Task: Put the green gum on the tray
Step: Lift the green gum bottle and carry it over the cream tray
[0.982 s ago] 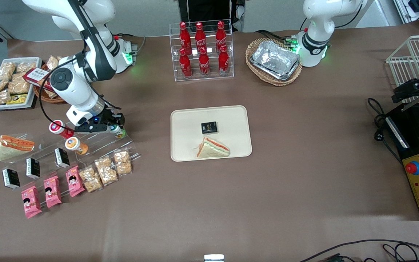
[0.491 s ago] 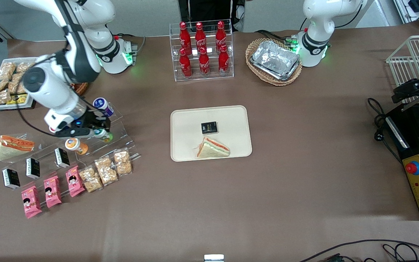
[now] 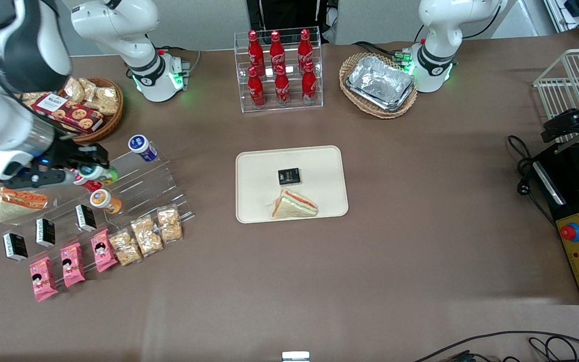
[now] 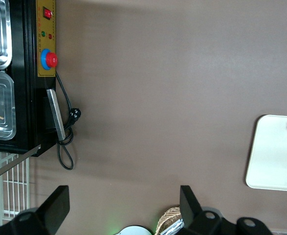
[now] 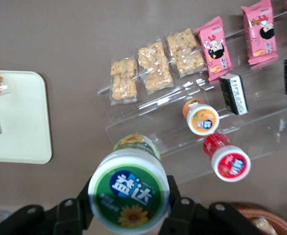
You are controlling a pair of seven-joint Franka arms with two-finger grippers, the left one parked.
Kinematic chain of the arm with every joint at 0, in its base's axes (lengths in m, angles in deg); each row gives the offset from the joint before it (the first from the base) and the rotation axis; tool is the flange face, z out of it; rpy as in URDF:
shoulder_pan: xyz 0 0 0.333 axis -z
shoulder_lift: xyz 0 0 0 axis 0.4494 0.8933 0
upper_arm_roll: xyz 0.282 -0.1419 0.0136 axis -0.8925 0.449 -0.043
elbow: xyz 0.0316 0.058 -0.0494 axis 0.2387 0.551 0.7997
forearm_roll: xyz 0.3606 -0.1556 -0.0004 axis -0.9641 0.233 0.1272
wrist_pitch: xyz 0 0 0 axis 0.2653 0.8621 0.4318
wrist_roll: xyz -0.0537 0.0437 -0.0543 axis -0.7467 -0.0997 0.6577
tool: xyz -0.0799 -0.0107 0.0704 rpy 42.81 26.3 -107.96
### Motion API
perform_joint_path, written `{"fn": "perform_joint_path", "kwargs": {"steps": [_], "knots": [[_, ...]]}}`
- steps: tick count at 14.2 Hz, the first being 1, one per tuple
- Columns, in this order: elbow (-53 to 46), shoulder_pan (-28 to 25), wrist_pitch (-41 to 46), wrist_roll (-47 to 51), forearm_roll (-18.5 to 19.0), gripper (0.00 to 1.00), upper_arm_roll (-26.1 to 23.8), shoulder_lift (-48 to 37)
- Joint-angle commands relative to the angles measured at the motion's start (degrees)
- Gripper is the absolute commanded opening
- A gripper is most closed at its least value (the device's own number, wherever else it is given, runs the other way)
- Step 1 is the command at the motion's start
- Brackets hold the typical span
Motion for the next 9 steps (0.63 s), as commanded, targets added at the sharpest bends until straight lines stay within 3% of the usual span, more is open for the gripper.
{"fn": "perform_joint_path", "kwargs": {"steps": [1, 4, 6, 9], "knots": [[-16.84, 0.04, 13.28, -0.11, -0.13, 0.45, -0.15, 7.42], [-16.69, -1.45, 14.97, 10.21, -4.52, 0.45, -1.37, 6.72], [-16.34, -6.44, 15.07, 19.10, -4.79, 0.45, -2.79, 6.81], [-11.52, -16.28, 7.54, 31.85, -5.06, 0.45, -2.79, 6.81]]}}
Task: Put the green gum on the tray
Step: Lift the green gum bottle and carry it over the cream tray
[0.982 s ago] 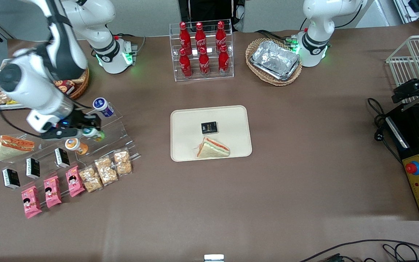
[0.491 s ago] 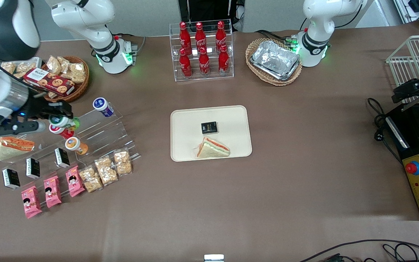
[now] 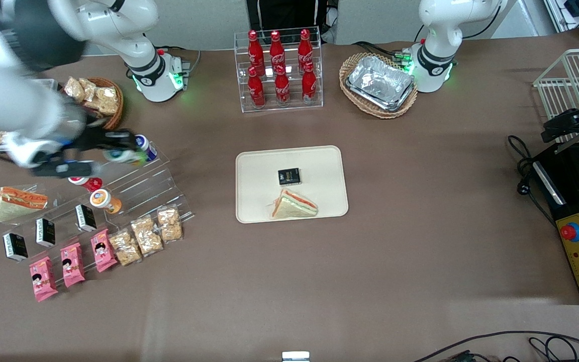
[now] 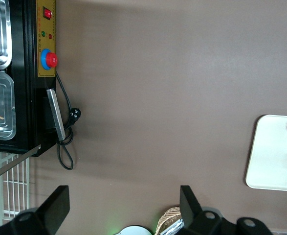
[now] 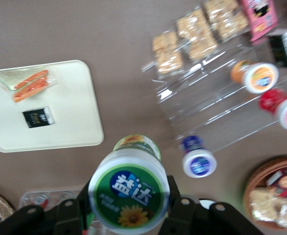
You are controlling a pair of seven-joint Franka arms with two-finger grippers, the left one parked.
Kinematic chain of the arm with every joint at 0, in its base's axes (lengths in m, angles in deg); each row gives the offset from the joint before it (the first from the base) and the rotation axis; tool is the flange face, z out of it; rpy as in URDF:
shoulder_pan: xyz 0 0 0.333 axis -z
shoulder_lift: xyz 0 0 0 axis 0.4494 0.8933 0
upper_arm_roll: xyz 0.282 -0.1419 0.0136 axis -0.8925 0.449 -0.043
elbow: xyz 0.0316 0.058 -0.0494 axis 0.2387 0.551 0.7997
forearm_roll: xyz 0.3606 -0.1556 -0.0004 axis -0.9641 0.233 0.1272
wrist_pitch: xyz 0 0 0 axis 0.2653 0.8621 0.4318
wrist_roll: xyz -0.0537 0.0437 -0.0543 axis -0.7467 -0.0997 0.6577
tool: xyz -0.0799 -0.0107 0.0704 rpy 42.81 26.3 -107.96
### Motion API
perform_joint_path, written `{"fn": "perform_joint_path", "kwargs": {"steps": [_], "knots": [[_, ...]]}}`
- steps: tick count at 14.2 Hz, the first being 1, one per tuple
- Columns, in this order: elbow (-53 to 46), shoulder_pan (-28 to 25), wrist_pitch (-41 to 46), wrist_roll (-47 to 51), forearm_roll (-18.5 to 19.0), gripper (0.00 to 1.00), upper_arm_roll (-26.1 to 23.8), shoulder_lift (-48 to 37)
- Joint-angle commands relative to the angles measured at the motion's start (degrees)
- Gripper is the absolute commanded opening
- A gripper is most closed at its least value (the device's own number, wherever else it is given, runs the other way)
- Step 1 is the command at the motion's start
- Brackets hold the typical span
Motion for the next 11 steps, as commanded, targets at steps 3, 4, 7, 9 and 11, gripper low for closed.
{"fn": "perform_joint_path", "kwargs": {"steps": [3, 4, 7, 9, 11], "knots": [[11.38, -14.73, -17.16, 19.82, -0.61, 0.45, 0.20, 0.72], [15.59, -17.10, -22.60, 22.20, -0.44, 0.45, 0.20, 0.63], [26.85, -22.65, -39.74, 27.14, 0.18, 0.45, 0.20, 1.24], [32.75, -24.50, -49.94, 27.67, 0.09, 0.45, 0.20, 2.90], [35.31, -26.17, -56.99, 28.46, 0.09, 0.45, 0.20, 6.06]]}}
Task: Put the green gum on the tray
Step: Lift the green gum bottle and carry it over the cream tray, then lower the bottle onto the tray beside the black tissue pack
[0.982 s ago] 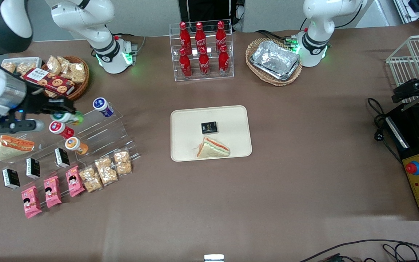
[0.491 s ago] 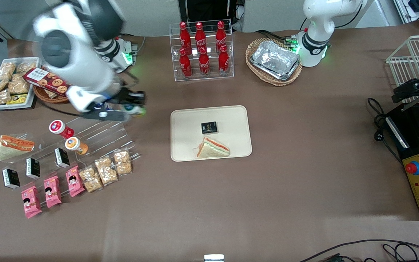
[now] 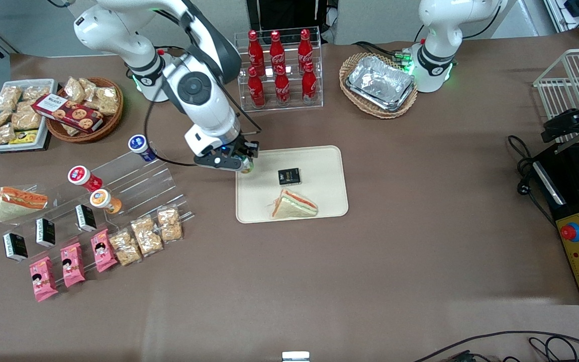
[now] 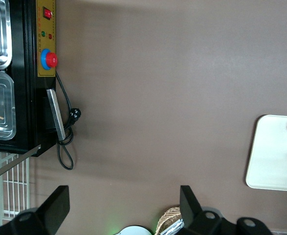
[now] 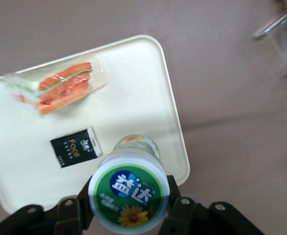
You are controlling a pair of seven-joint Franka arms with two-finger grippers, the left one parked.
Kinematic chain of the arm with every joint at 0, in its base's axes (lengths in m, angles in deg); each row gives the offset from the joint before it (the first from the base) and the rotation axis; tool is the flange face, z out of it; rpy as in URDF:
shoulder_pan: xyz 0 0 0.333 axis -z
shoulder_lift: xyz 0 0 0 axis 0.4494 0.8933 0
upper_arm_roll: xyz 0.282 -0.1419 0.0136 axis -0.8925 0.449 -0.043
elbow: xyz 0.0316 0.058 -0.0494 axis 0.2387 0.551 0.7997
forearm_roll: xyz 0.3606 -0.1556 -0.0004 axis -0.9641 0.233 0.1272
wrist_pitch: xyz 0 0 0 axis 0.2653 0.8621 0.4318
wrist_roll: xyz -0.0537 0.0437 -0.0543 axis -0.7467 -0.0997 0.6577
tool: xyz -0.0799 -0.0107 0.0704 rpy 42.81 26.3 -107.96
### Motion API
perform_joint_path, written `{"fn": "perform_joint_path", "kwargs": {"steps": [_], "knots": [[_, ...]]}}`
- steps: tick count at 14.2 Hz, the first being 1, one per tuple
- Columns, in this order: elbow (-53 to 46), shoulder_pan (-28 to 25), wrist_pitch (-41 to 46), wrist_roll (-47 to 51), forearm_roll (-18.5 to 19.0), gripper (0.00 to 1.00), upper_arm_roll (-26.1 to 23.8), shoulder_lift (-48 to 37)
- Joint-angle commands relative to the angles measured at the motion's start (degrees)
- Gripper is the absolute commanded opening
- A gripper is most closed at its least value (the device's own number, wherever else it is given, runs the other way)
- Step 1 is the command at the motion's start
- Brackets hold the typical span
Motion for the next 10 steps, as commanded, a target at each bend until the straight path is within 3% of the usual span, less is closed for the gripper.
{"fn": "perform_joint_path", "kwargs": {"steps": [1, 10], "knots": [[4.75, -2.70, -11.00, 2.08, 0.12, 0.45, 0.72, 4.01], [5.81, -4.91, -19.99, 3.14, 0.03, 0.45, 0.80, 11.32]]}}
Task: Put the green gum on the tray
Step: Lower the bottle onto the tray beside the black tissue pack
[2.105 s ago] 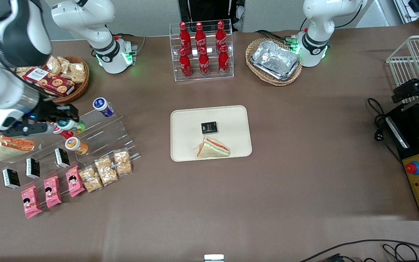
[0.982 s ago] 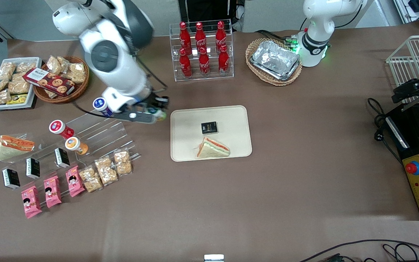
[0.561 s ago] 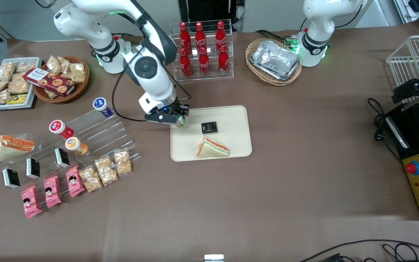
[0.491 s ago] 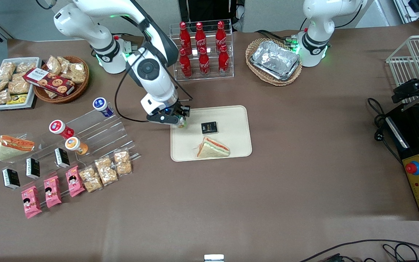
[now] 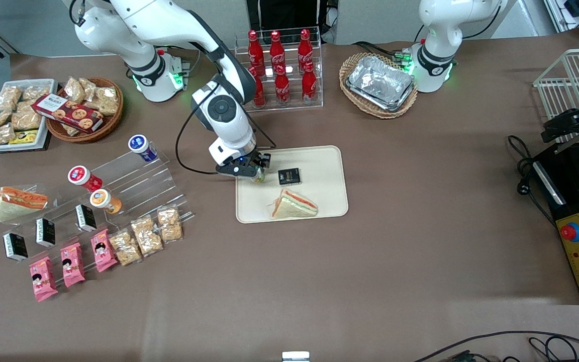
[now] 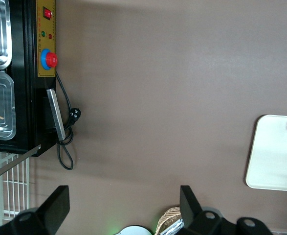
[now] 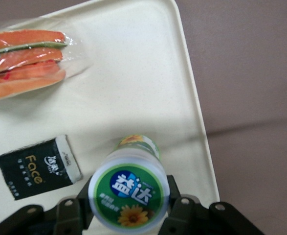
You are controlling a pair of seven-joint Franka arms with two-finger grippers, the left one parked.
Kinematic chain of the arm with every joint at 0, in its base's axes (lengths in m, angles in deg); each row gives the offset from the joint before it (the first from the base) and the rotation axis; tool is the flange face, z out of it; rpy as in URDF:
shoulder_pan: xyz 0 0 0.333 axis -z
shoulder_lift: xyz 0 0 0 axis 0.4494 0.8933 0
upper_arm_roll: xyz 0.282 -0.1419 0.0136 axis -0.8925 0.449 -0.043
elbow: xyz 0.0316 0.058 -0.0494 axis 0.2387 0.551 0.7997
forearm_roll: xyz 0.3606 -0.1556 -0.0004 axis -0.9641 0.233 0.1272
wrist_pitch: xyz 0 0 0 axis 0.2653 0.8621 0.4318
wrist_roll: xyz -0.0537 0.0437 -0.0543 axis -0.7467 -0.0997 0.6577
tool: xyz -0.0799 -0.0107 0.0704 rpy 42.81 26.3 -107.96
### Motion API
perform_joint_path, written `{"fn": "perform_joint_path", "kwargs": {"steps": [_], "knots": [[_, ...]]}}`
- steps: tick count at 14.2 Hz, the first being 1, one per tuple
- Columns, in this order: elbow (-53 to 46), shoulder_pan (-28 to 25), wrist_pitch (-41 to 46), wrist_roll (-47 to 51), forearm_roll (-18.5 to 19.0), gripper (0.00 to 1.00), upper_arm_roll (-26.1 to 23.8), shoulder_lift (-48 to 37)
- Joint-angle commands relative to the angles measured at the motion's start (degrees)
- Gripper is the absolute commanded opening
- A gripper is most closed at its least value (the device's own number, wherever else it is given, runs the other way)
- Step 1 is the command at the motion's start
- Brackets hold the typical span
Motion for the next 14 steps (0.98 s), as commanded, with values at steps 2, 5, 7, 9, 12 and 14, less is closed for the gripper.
{"fn": "perform_joint_path", "kwargs": {"steps": [2, 5, 7, 9, 12, 14], "knots": [[0.39, -0.80, -2.75, 0.93, 0.04, 0.47, 0.71, 0.97], [0.39, -0.80, -2.75, 1.02, -0.05, 0.63, 0.71, 1.06], [0.30, -0.71, -2.75, 1.72, -0.05, 0.87, 0.80, 1.33], [0.30, -0.62, -2.58, 2.43, -0.05, 0.97, 0.80, 1.24], [0.12, 0.87, -0.91, 0.85, 0.12, 0.97, 2.28, -1.91], [0.04, 4.37, 4.61, -7.19, 0.04, 0.97, 3.43, -5.77]]}}
